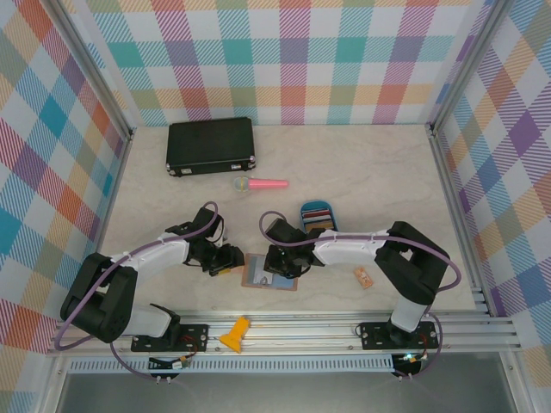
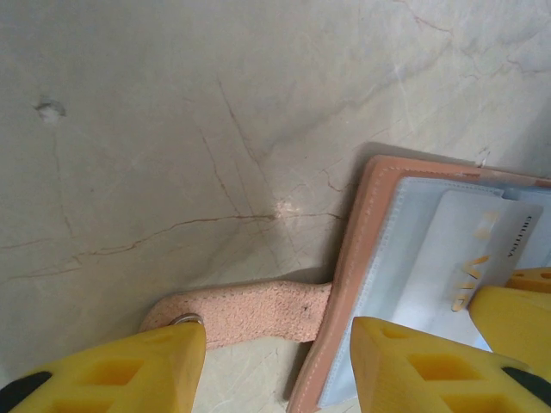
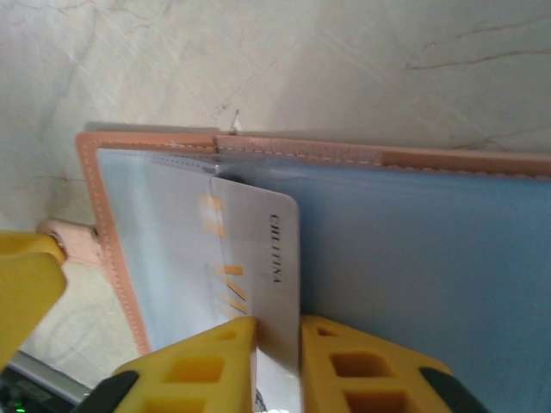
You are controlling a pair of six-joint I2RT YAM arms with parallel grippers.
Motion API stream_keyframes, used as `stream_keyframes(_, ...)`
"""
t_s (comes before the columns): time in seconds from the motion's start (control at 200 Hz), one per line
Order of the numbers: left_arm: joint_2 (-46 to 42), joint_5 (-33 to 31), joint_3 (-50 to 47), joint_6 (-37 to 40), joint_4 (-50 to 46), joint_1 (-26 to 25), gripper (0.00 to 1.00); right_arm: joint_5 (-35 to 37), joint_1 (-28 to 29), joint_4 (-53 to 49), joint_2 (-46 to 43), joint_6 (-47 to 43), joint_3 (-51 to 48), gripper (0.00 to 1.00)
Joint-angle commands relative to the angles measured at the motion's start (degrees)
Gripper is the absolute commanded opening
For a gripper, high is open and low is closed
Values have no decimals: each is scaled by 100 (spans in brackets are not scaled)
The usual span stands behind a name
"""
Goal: Put the credit cards into the card holder
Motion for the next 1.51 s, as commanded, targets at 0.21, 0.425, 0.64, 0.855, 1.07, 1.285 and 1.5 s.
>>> stream_keyframes(0.21, 246, -160, -135, -30, -220, -62, 50, 129, 63, -328, -179, -45, -67, 34)
stream_keyframes(0.425, 225, -153, -134, -30, -220, -62, 50, 117, 77, -363, -173, -82, 31, 37)
stream_keyframes(0.64, 208, -130, -143, -30, -219, -63, 50, 51, 95, -344, -70, -164, 158, 37)
stream_keyframes(0.855, 215, -125, -139, -38, -210, -62, 50, 12, 93, -282, -17, -238, 240, 34)
stream_keyframes(1.07, 220, -107, -143, -38, -192, -64, 51, -76, 96, -167, 51, -264, 275, 34)
stream_keyframes(1.285, 207, -106, -150, -32, -207, -71, 51, 18, 100, -374, 20, -292, 357, 35)
stream_keyframes(1.5, 260, -101, -134, -32, -188, -71, 50, 307, 111, -738, -128, -230, 347, 37)
